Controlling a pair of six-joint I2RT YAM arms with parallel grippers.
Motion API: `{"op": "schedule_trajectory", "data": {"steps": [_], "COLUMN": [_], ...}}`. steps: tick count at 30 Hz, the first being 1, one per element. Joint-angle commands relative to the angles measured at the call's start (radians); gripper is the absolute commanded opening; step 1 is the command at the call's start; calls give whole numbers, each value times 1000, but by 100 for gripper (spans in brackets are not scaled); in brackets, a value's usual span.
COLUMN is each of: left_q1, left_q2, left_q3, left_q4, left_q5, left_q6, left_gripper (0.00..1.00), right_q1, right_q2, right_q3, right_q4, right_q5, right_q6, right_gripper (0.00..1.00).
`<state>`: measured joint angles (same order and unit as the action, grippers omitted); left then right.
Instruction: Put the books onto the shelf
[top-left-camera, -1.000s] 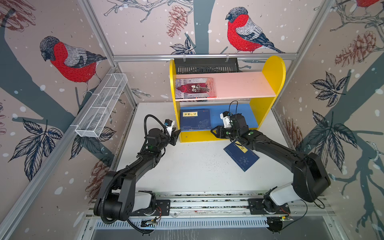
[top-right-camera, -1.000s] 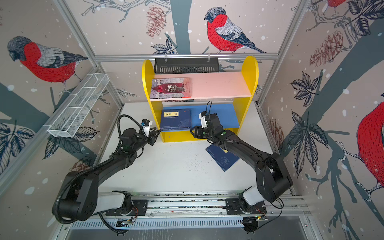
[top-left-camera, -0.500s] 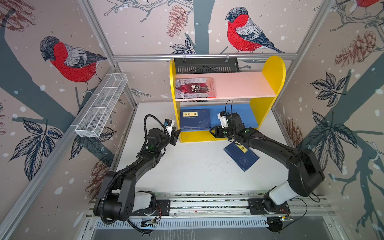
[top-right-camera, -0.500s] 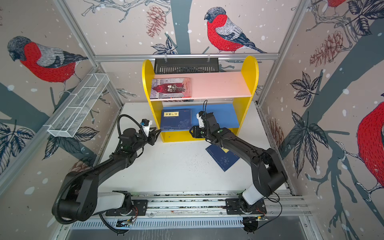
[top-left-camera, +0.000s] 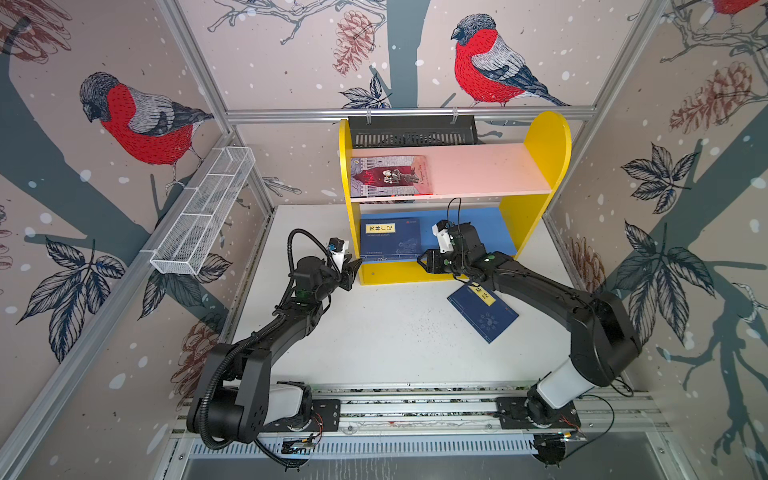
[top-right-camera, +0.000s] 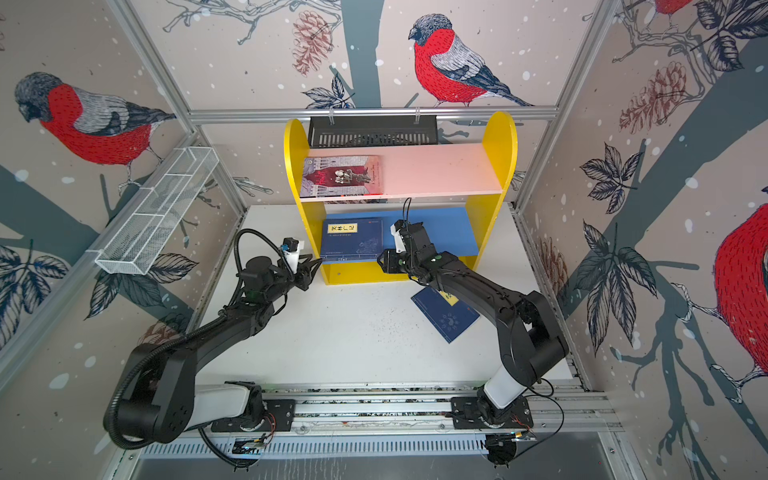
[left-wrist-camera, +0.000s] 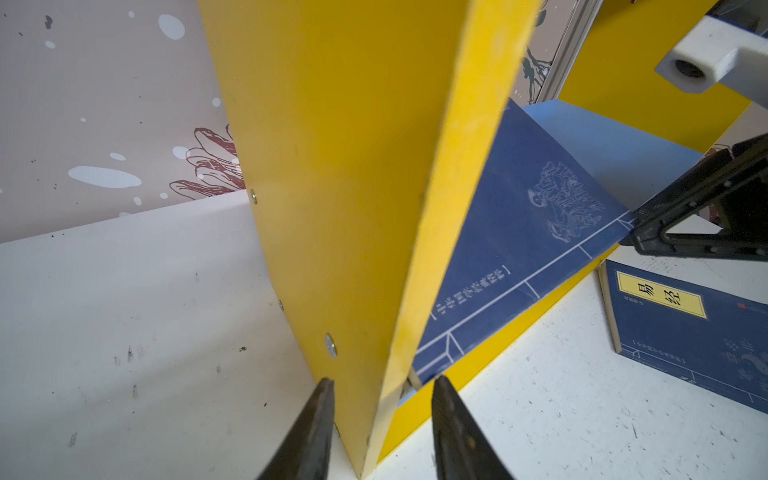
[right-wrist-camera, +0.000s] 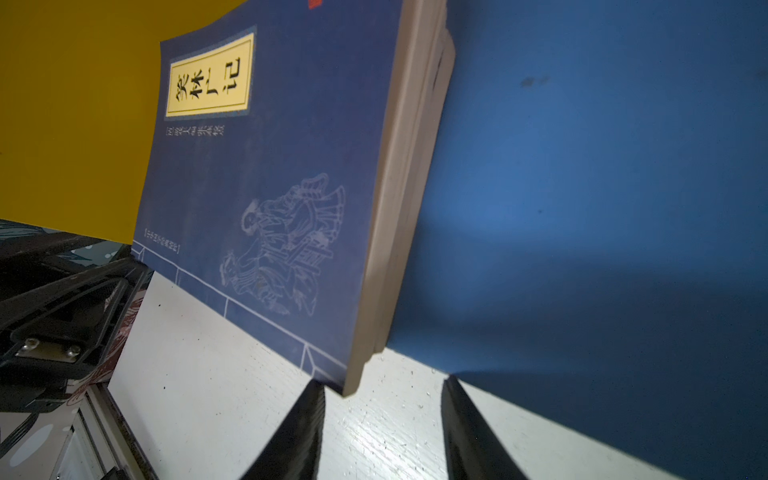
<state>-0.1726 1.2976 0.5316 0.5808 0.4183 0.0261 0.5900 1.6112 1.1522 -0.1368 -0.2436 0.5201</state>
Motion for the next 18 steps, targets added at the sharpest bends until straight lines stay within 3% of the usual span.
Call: {"op": "schedule_trajectory", "data": {"steps": [1, 18], "left_q1": [-2, -3], "left_q2": [-1, -3], "left_q3": [1, -1], "left_q4": [42, 43], "left_q5": [11, 4], "left_q6": [5, 3], "left_gripper": [40, 40], "right_q1": [1, 4], "right_q2": [9, 27], "right_q3": [14, 40], "right_q4": [5, 6], "right_q5": [15, 37], "right_q6": [-16, -20], "right_gripper": [47, 46]}}
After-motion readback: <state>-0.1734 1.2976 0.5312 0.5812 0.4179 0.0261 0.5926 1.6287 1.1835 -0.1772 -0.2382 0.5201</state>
